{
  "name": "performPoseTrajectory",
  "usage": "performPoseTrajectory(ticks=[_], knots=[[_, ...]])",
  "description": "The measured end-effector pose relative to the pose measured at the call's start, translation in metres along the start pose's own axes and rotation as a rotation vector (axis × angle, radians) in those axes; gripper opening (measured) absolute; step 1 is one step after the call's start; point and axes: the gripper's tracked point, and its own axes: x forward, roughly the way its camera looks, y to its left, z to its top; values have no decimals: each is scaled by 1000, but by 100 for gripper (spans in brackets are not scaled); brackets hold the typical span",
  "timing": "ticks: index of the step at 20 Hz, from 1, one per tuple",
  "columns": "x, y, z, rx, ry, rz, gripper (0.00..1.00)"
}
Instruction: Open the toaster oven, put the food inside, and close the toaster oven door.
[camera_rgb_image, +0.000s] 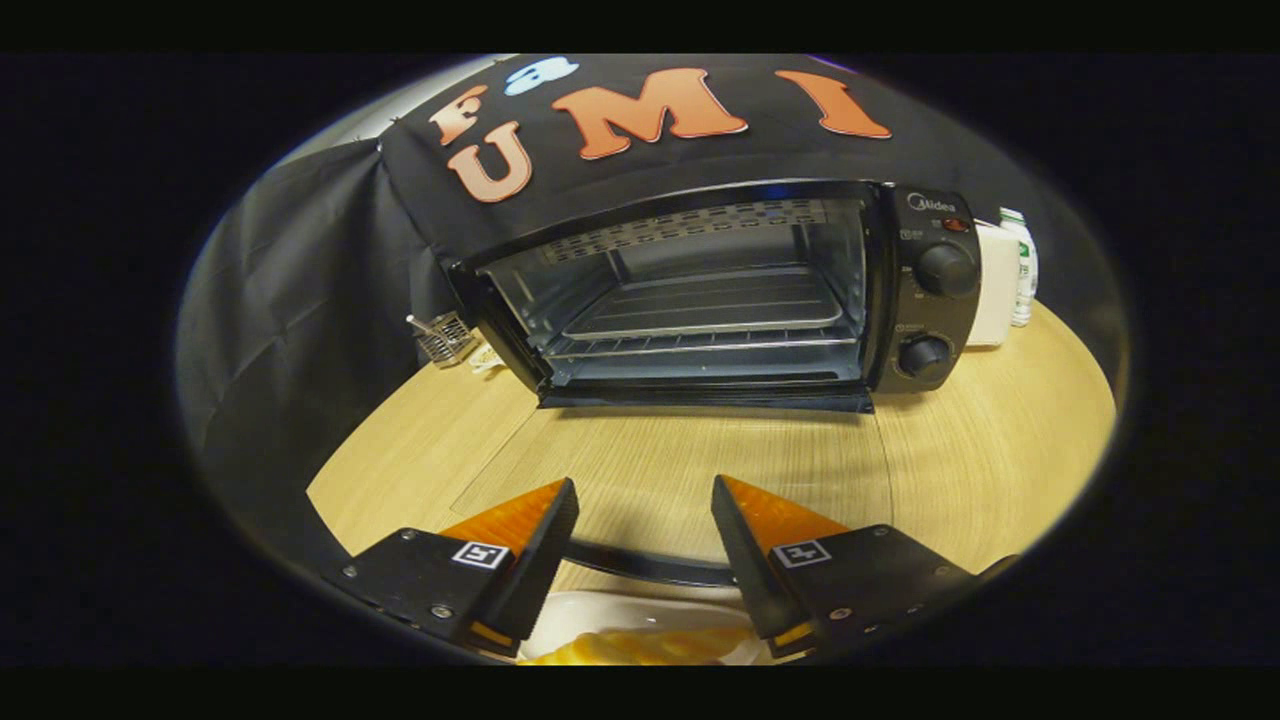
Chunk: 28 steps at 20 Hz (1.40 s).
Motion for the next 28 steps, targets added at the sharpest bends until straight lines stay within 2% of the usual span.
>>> performPoseTrajectory(ticks=[3,5,10,14,20,28], knots=[[-12,-7,-1,-32,-4,-92,80],[-26,-6,-4,-58,-32,-146,84],[-76,10,-30,-21,-59,-182,99],[-104,23,-56,42,-48,-214,99],[-132,22,-91,56,-31,-350,99],[-123,26,-128,87,36,-422,100]])
